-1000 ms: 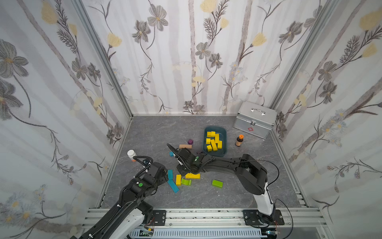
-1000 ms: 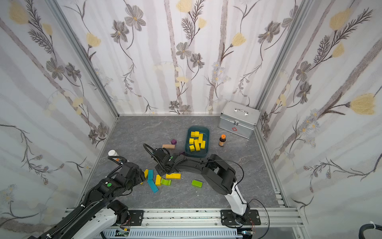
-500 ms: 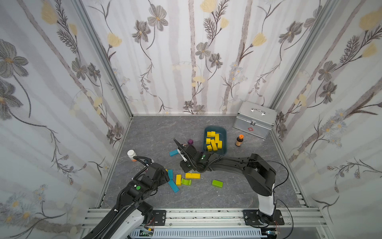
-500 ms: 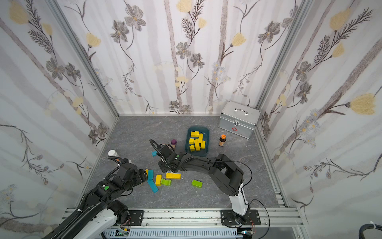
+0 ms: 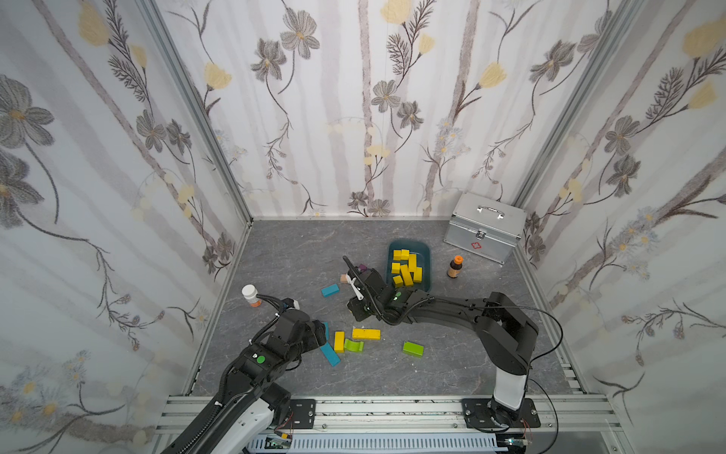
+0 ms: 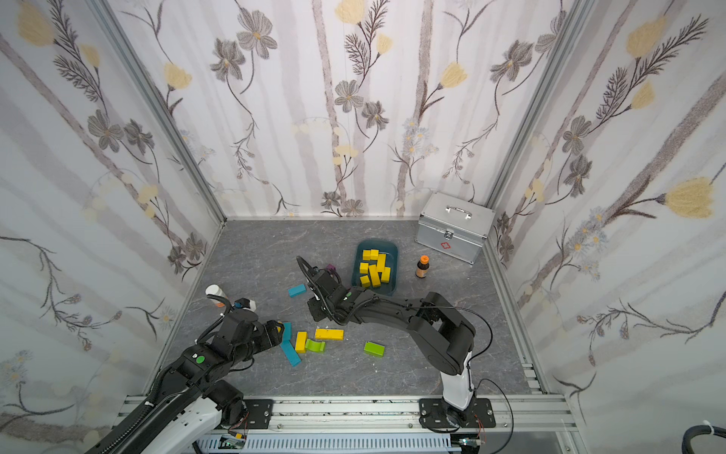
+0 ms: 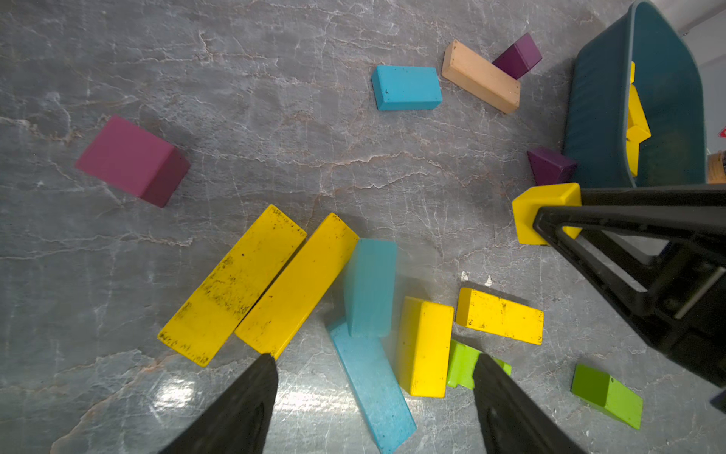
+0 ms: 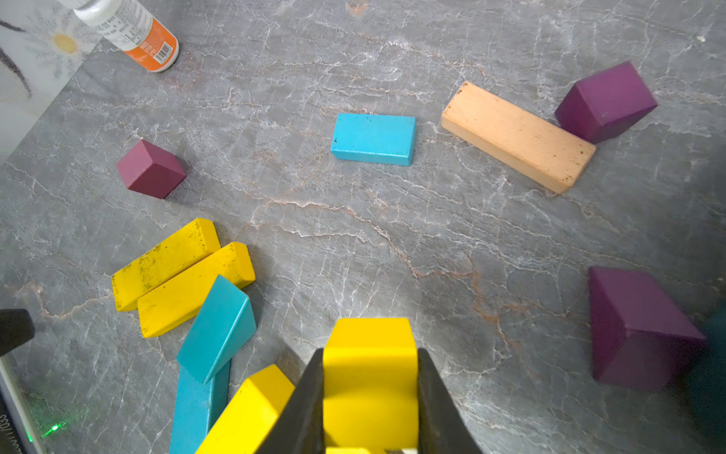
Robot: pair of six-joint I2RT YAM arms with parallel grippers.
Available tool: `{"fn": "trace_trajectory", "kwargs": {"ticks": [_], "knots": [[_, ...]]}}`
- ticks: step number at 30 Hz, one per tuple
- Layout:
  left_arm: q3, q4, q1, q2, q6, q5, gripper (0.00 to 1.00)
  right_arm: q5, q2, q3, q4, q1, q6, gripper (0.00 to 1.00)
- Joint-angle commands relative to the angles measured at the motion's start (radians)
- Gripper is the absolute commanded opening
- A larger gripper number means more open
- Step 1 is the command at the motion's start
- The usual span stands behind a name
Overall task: Pick out the yellow building blocks
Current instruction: Pick up the building block from the center of the board.
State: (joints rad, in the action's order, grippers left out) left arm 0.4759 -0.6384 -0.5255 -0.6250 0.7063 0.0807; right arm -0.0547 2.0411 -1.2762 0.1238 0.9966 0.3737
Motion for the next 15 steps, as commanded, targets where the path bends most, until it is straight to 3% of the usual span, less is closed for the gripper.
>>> {"fn": "trace_trajectory", "kwargs": {"ticks": [1, 15], "knots": [[0.021, 0.032, 0.001, -0.030, -0.029, -0.001, 0.80, -0.010, -0.018, 0.012, -0.059, -0.010, 0.004, 0.18], [0.049, 0.127, 0.001, -0.143, -0.060, -0.030, 0.79, -0.022, -0.068, 0.069, -0.081, -0.062, 0.004, 0.17]]}}
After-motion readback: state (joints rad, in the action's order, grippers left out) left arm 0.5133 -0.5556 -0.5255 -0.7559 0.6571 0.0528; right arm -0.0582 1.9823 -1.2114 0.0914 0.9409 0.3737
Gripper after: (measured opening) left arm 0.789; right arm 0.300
